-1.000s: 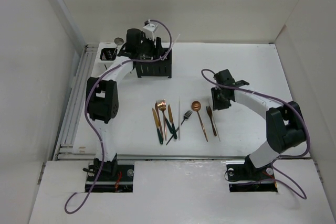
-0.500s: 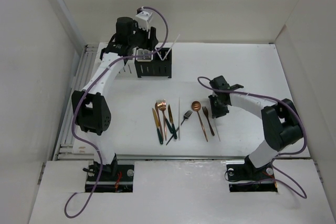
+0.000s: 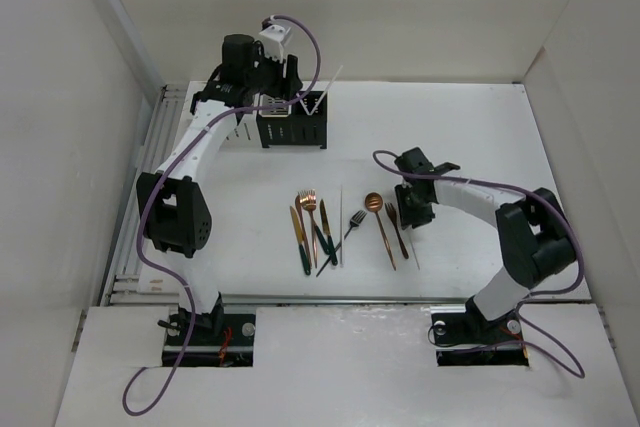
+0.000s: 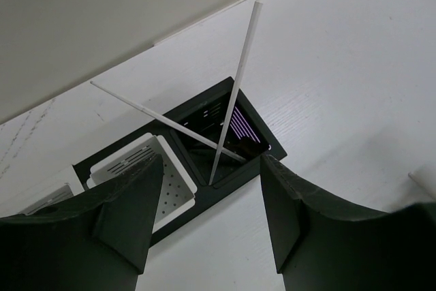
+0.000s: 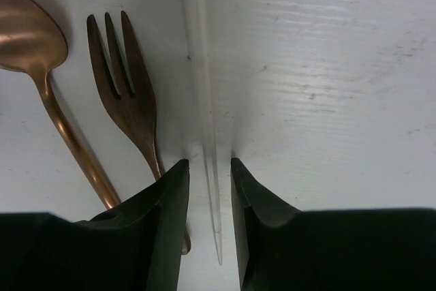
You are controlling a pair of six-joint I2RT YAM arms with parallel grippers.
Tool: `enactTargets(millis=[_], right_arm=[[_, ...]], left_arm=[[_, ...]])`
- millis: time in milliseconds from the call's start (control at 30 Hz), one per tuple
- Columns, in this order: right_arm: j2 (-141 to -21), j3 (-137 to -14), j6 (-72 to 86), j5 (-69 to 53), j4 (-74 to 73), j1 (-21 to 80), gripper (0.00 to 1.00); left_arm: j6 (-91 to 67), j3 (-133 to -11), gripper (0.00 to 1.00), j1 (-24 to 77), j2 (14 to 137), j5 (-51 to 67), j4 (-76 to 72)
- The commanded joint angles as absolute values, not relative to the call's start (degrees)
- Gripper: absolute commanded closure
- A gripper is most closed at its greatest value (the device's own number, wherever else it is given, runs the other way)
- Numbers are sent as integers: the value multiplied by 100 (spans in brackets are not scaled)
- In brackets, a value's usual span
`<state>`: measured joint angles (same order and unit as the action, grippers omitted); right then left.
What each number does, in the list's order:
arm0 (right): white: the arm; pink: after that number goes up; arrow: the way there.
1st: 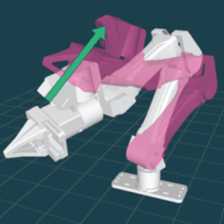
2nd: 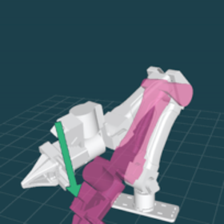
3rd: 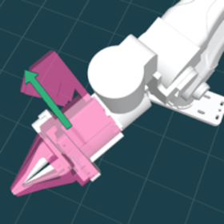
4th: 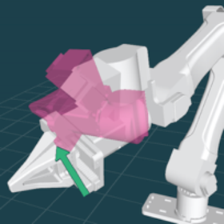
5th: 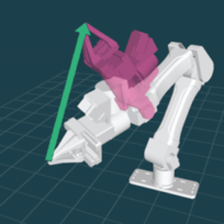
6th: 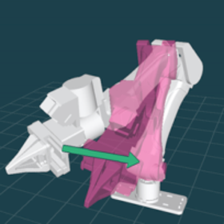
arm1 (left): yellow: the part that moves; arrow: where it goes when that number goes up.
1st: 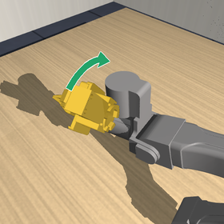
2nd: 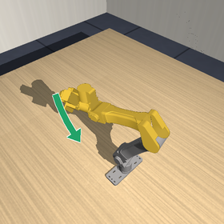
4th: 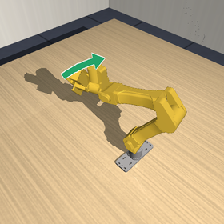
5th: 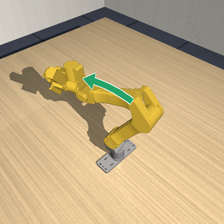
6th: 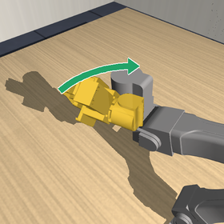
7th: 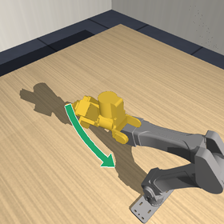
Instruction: Sort the eating utensils into containers
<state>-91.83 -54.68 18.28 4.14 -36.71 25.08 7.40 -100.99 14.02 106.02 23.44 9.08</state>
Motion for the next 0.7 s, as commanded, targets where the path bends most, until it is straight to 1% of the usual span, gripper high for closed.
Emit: enactTargets(millis=[0, 133, 233, 333, 433, 500, 533, 567, 667], right_arm=[[-9464, -5704, 1907, 457, -3604, 2646, 64], [-9912, -5836, 1794, 527, -3551, 2646, 62], [-10203, -6213, 1741, 720, -3612, 2646, 62], [-10423, -6590, 1688, 782, -3735, 2584, 65], [-10634, -6732, 1564, 782, -3814, 2584, 72], [-10635, -6732, 1503, 782, -3814, 2584, 85], [-10635, -6785, 1442, 782, -3814, 2584, 96], [-10635, -6785, 1441, 782, -3814, 2584, 100], [-10635, -6838, 1389, 782, -3762, 2532, 100]], left_arm=[[738, -10336, 44, 1380, 10362, 2391, 922], [738, -10336, 44, 1328, 10310, 2276, 975], [738, -10336, 44, 1327, 10310, 2276, 976], [738, -10336, 44, 1327, 10310, 2224, 976], [738, -10336, 44, 1327, 10310, 2224, 976], [738, -10389, 44, 1327, 10310, 2224, 976], [790, -10389, 44, 1327, 10310, 2224, 976], [791, -10389, 44, 1327, 10310, 2224, 976], [878, -10441, 43, 1327, 10362, 2495, 1098]])
